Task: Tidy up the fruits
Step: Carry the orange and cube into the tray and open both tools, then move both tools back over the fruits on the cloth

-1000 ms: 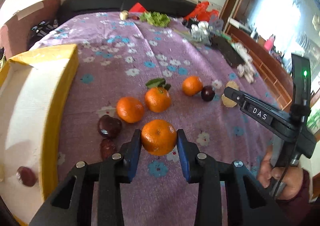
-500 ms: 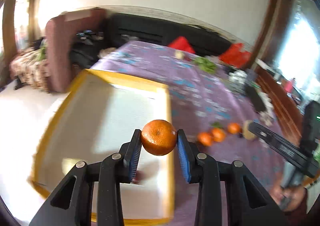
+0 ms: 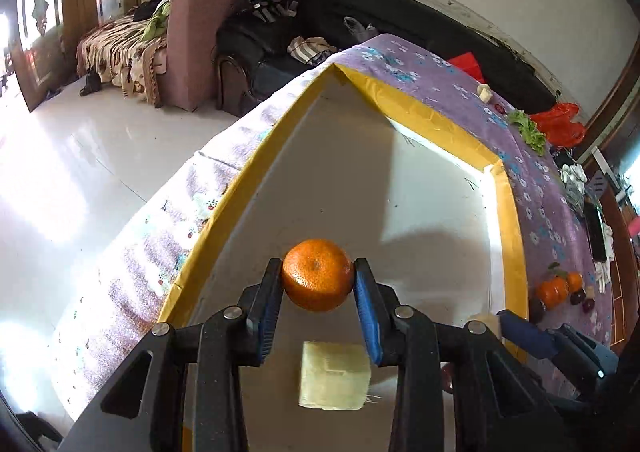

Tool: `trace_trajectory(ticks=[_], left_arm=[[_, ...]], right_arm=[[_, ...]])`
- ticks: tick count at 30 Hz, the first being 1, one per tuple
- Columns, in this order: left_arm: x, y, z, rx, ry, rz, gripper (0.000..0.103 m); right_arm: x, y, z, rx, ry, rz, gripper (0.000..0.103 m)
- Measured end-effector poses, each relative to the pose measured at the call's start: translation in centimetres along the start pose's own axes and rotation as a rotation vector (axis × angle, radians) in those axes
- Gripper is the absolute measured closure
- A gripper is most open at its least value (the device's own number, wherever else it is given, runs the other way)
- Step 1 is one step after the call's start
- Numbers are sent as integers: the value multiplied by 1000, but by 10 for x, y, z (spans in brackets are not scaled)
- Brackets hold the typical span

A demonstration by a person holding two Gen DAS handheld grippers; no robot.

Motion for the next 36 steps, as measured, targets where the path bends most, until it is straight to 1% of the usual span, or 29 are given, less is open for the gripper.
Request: trace_trajectory(ticks=[2,3,4,5,7,8,9,10,11,12,13,14,16,17,19,20,22,23,24,26,27,29,30,32,34,36], left_arm=[[7,3,3,5,12,31,68],[9,4,5,8,35,40,68],[9,5,9,4,50,41,67],[8,6,15,-10,44,36,64],[8,7,29,-40,23,27,39],[8,7,38,-63,30,32,34],[7,7,49,-89,42,43,27],[6,8,62,-124,46,57,20],[4,8,72,-151,42,65,16],[2,8,80,-175,40,69,8],[-2,10,91,-207,41,72,4],[-7,12,101,-237,45,69,3],[-20,18,113,-263,48,52,2],[-28,21,115,-266,40,41,2],[-43,30,117,-264,-1,27,2],[-49,34,117,-275,-6,14,2],[-68,42,120,-303,-2,-42,2],[-78,46,121,-304,-7,-73,2],[-84,47,121,-298,-2,-88,2],[-97,52,125,-276,42,-119,2],[-103,54,129,-277,57,-133,2],[-108,56,138,-296,58,-151,2],[-110,55,139,-294,57,-147,2],[-113,54,131,-258,88,-123,2],[-121,55,118,-217,130,-103,2],[-130,58,102,-178,148,-96,2]], right_arm=[[7,1,-10,23,14,25,59],[11,2,-14,32,18,41,59],[14,3,-16,33,22,53,59],[17,4,-14,32,24,65,58],[23,6,-7,14,35,81,52],[24,7,-3,0,40,81,44],[23,7,5,-25,40,77,40],[23,6,9,-42,41,72,39],[21,5,15,-62,45,65,39],[18,4,22,-81,52,59,39],[12,5,32,-106,64,46,39],[9,4,39,-122,72,35,37],[-8,9,56,-161,92,-5,33],[-13,10,60,-171,98,-17,32],[-32,18,72,-189,119,-51,32],[-40,22,79,-192,127,-66,32],[-65,33,90,-196,150,-121,32],[-73,36,94,-199,152,-140,32],[-87,42,100,-205,152,-161,32],[-107,47,110,-222,176,-168,32],[-117,50,115,-233,204,-165,32],[-142,56,124,-246,276,-166,32],[-155,57,127,-246,293,-183,33],[-180,62,136,-248,301,-245,33],[-208,74,150,-262,300,-336,33],[-230,85,163,-271,304,-403,33]])
Point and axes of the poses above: each gripper's, at about its wrist camera, not at the fingertips, and z roughly against the way its jaws point, x to its left, y to its underside, the point moved 3 cm from there along -z, roughly the way its jaws point, and after that the axes turned 3 degrees about y, right-handed, at the moved point
